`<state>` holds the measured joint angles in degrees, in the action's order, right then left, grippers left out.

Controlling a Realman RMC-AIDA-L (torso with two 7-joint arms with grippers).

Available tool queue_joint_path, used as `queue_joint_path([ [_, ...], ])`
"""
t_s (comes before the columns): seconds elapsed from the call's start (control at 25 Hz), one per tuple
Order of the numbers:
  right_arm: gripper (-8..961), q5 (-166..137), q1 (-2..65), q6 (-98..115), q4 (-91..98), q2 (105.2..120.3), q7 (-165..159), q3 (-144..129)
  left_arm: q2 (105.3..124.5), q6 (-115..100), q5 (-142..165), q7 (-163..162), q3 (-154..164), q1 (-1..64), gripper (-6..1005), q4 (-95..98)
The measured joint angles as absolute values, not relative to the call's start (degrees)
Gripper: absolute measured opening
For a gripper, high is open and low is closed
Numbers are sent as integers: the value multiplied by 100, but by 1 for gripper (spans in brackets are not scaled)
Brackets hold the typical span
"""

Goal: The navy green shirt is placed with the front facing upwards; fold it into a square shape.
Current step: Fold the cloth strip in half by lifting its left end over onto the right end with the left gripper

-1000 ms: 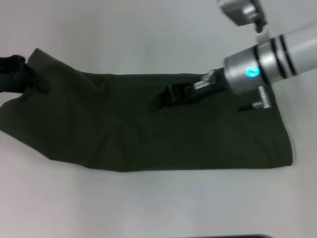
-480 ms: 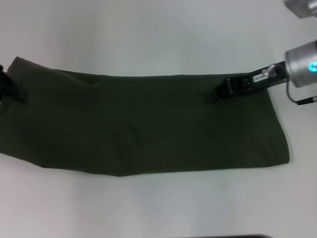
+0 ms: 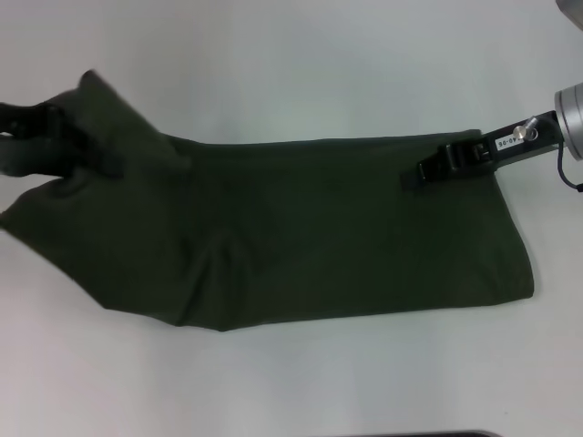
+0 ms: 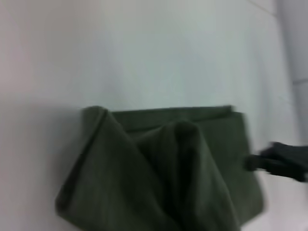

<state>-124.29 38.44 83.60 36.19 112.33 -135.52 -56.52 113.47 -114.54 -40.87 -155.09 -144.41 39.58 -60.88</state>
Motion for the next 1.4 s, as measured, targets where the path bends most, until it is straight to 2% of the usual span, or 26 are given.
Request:
queue_joint_path([
  [0.2, 15, -12435, 3883, 8396, 3623, 11218, -13555, -5650, 11377, -11492, -4863, -15441, -14313, 4056, 77, -5739],
  [0.32, 14, -12435, 3902, 8407, 3625, 11274, -13559, -5636, 11389, -11474, -5101, -15431, -14276, 4098, 77, -5640],
  [0.44, 14, -12433, 3945, 8399, 3615, 11383, -13562, -5642, 11394, -11428, -5121, -15432, -14273, 4118, 77, -5620],
  [0.48, 14, -12426, 3979, 8390, 3577, 11469, -13562, -5644, 11387, -11398, -5107, -15436, -14273, 4118, 77, -5619],
  [0.56, 13, -12407, 3989, 8389, 3564, 11511, -13562, -5639, 11369, -11353, -5095, -15453, -14273, 4101, 77, -5617],
  [0.8, 12, -12134, 4161, 8483, 3470, 11953, -13531, -5704, 11328, -11281, -5088, -15463, -14273, 4025, 77, -5616],
  [0.88, 12, -12137, 4308, 8478, 3319, 11983, -13487, -5808, 11337, -11279, -5088, -15447, -14273, 4019, 77, -5616],
  [0.96, 11, -12172, 4385, 8483, 3266, 11962, -13466, -5869, 11338, -11279, -5089, -15443, -14274, 4016, 77, -5616],
  [1.08, 11, -12214, 4317, 8532, 3423, 11814, -13490, -5873, 11340, -11294, -5131, -15440, -14293, 4006, 77, -5647],
  [1.2, 12, -12228, 4102, 8570, 3530, 11563, -13575, -5797, 11294, -11255, -5102, -15452, -14339, 3965, 77, -5673],
  [1.4, 13, -12241, 3678, 8567, 3547, 11157, -13733, -5671, 11073, -11113, -5086, -15548, -14374, 3795, 78, -5676],
])
